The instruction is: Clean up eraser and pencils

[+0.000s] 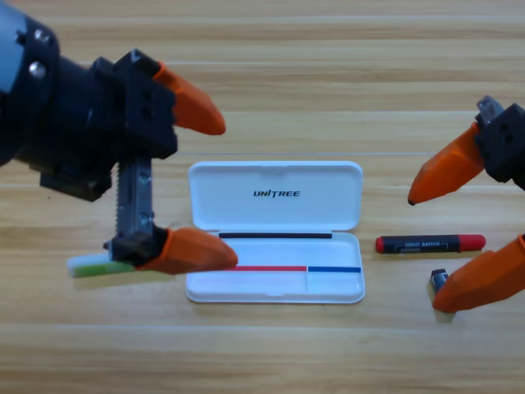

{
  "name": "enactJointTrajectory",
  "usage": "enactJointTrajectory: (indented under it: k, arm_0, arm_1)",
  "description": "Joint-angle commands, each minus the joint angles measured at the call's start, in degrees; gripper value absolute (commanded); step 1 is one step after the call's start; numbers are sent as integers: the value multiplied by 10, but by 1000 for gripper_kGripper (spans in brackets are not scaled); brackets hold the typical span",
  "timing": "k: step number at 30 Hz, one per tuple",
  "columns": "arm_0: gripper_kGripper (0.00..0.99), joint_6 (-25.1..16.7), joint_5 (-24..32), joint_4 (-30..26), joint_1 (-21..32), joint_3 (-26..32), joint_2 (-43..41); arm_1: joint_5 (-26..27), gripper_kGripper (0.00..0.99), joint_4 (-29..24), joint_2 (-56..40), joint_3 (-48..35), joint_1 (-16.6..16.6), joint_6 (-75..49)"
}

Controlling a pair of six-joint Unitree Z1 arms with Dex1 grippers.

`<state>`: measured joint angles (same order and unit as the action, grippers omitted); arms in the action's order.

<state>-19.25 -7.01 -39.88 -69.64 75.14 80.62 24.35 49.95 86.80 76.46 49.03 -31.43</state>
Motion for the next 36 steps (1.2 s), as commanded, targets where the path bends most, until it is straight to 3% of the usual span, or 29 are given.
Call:
enactJointTrajectory:
  k: [1,13,17,22,26,30,36]
  arm_0:
    - [990,5,-16,-5,-11,-15,7]
    - [990,3,-22,-16,-10,-7,6]
    - [990,-10,-66,-70,-2,31,17]
    - [990,-69,-77,-186,118,132,72]
    - [990,-156,-64,-229,210,150,121]
    - [989,-214,-63,-247,268,143,173]
    - [988,-210,-48,-252,292,120,235]
  arm_1:
    - [-2,988,-4,21,-11,16,6]
    - [-58,988,-3,21,-18,15,57]
    - [-106,988,-4,2,-27,15,112]
    - [-219,986,4,28,-25,8,217]
    - [-282,986,9,45,-23,-3,268]
    - [-295,986,18,80,-18,-3,346]
    - [-279,990,16,177,-43,-13,534]
